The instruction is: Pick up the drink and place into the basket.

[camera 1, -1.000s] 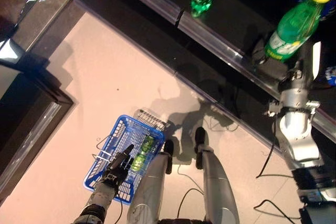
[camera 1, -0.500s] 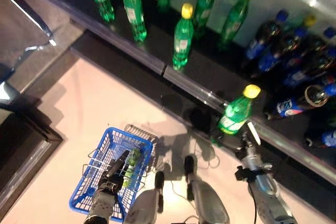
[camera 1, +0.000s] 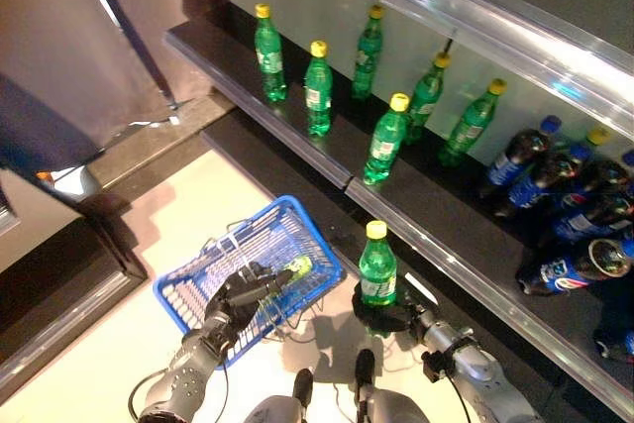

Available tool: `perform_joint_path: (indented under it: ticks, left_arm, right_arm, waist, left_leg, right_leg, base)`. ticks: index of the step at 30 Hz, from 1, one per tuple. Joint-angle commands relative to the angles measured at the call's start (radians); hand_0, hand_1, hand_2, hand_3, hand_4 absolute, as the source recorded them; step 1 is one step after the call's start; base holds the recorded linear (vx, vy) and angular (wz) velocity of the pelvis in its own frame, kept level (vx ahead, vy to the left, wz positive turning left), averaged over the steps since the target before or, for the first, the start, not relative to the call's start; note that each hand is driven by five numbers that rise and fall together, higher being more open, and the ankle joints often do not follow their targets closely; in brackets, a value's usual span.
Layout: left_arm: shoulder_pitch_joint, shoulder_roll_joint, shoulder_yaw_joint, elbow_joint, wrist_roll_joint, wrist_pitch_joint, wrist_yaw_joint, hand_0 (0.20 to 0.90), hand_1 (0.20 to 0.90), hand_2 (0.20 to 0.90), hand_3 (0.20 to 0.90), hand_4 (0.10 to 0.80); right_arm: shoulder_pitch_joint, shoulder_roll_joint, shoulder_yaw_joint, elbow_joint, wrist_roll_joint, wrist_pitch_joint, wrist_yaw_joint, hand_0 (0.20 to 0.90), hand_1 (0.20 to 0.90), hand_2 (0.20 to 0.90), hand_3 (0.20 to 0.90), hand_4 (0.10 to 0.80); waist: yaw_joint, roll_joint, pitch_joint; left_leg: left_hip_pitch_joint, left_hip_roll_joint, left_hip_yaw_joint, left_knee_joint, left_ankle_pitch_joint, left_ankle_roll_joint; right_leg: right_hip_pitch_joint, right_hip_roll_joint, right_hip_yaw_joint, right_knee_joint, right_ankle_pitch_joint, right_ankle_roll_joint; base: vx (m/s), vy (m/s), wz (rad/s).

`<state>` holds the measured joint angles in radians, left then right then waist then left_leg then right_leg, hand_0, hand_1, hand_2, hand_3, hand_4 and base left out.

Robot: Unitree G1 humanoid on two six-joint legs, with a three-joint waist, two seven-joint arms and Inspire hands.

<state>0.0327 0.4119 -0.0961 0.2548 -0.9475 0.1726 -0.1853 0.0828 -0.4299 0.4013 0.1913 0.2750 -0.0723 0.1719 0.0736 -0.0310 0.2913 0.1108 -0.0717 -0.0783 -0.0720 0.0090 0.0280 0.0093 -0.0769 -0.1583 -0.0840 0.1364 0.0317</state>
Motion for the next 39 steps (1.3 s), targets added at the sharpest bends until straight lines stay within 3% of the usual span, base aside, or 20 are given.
perform_joint_path:
  ticks: [1, 5, 10, 14, 17, 22, 27, 32, 39]
  left_arm:
    - [-0.117, 0.067, -0.003, -0.203, -0.059, -0.036, -0.161, 0.300, 0.300, 0.300, 0.200, 0.100]
    - [-0.168, 0.107, -0.058, -0.305, -0.091, 0.064, -0.182, 0.300, 0.300, 0.300, 0.200, 0.100]
    - [-0.219, 0.118, -0.128, -0.368, -0.109, 0.114, -0.210, 0.300, 0.300, 0.300, 0.200, 0.100]
    - [-0.266, 0.099, -0.187, -0.417, -0.135, 0.144, -0.250, 0.300, 0.300, 0.300, 0.200, 0.100]
    - [-0.296, 0.078, -0.227, -0.473, -0.133, 0.170, -0.269, 0.300, 0.300, 0.300, 0.200, 0.100]
    - [-0.330, 0.064, -0.296, -0.537, -0.099, 0.192, -0.302, 0.300, 0.300, 0.300, 0.200, 0.100]
    - [-0.367, 0.038, -0.362, -0.551, -0.067, 0.204, -0.338, 0.300, 0.300, 0.300, 0.200, 0.100]
    - [-0.396, 0.000, -0.418, -0.564, -0.049, 0.208, -0.321, 0.300, 0.300, 0.300, 0.200, 0.100]
    - [-0.400, -0.054, -0.480, -0.561, -0.045, 0.226, -0.351, 0.300, 0.300, 0.300, 0.200, 0.100]
  right_arm:
    - [-0.071, -0.016, 0.056, -0.049, 0.033, -0.092, 0.032, 0.300, 0.300, 0.300, 0.200, 0.100]
    - [-0.124, 0.010, 0.127, 0.017, 0.060, -0.089, 0.001, 0.300, 0.300, 0.300, 0.200, 0.100]
    - [-0.192, 0.045, 0.193, 0.087, 0.137, -0.088, -0.014, 0.300, 0.300, 0.300, 0.200, 0.100]
    - [-0.255, 0.091, 0.255, 0.190, 0.142, -0.019, -0.009, 0.300, 0.300, 0.300, 0.200, 0.100]
    - [-0.324, 0.117, 0.290, 0.297, 0.061, 0.071, -0.034, 0.300, 0.300, 0.300, 0.200, 0.100]
    - [-0.442, 0.151, 0.319, 0.433, -0.014, 0.147, -0.056, 0.300, 0.300, 0.300, 0.200, 0.100]
    - [-0.580, 0.175, 0.370, 0.559, -0.159, 0.242, -0.006, 0.300, 0.300, 0.300, 0.200, 0.100]
    - [-0.664, 0.189, 0.430, 0.669, -0.383, 0.271, 0.007, 0.300, 0.300, 0.300, 0.200, 0.100]
    - [-0.692, 0.231, 0.442, 0.758, -0.482, 0.260, -0.033, 0.300, 0.300, 0.300, 0.200, 0.100]
  waist:
    - [0.043, 0.048, -0.196]
    - [0.087, 0.056, -0.226]
    - [0.131, 0.058, -0.249]
    - [0.168, 0.056, -0.266]
    - [0.196, 0.049, -0.276]
    - [0.236, 0.038, -0.284]
    - [0.267, 0.026, -0.289]
    - [0.285, 0.018, -0.296]
    - [0.293, 0.014, -0.291]
  left_leg:
    - [-0.036, -0.009, 0.059, 0.015, -0.017, -0.046]
    - [-0.025, -0.010, 0.034, -0.010, -0.007, -0.052]
    - [-0.024, -0.011, 0.012, -0.015, -0.005, -0.057]
    - [-0.025, -0.018, -0.007, -0.015, -0.006, -0.057]
    - [-0.022, -0.022, -0.021, -0.015, -0.008, -0.056]
    - [-0.017, -0.025, -0.038, -0.015, -0.007, -0.053]
    - [-0.009, -0.029, -0.048, -0.015, -0.010, -0.050]
    - [-0.006, -0.031, -0.049, -0.008, -0.018, -0.041]
    - [-0.007, -0.037, -0.049, 0.001, -0.028, -0.031]
  right_leg:
    - [0.073, -0.003, -0.044, 0.007, -0.101, 0.070]
    - [0.096, -0.015, -0.089, -0.001, -0.105, 0.077]
    - [0.111, -0.027, -0.123, -0.003, -0.107, 0.081]
    - [0.120, -0.039, -0.148, -0.002, -0.106, 0.086]
    - [0.130, -0.046, -0.167, -0.003, -0.106, 0.087]
    - [0.145, -0.051, -0.192, -0.003, -0.104, 0.087]
    - [0.157, -0.058, -0.206, 0.001, -0.101, 0.089]
    - [0.164, -0.066, -0.216, 0.009, -0.104, 0.092]
    - [0.162, -0.075, -0.221, 0.014, -0.102, 0.098]
  base:
    - [0.010, 0.002, 0.34]
    - [0.011, 0.005, 0.39]
    - [0.015, 0.009, 0.40]
    - [0.022, 0.019, 0.29]
    - [0.038, 0.003, 0.27]
    - [0.049, 0.002, 0.20]
    - [0.059, 0.015, 0.15]
    - [0.059, 0.023, 0.00]
    - [0.041, 0.016, 0.10]
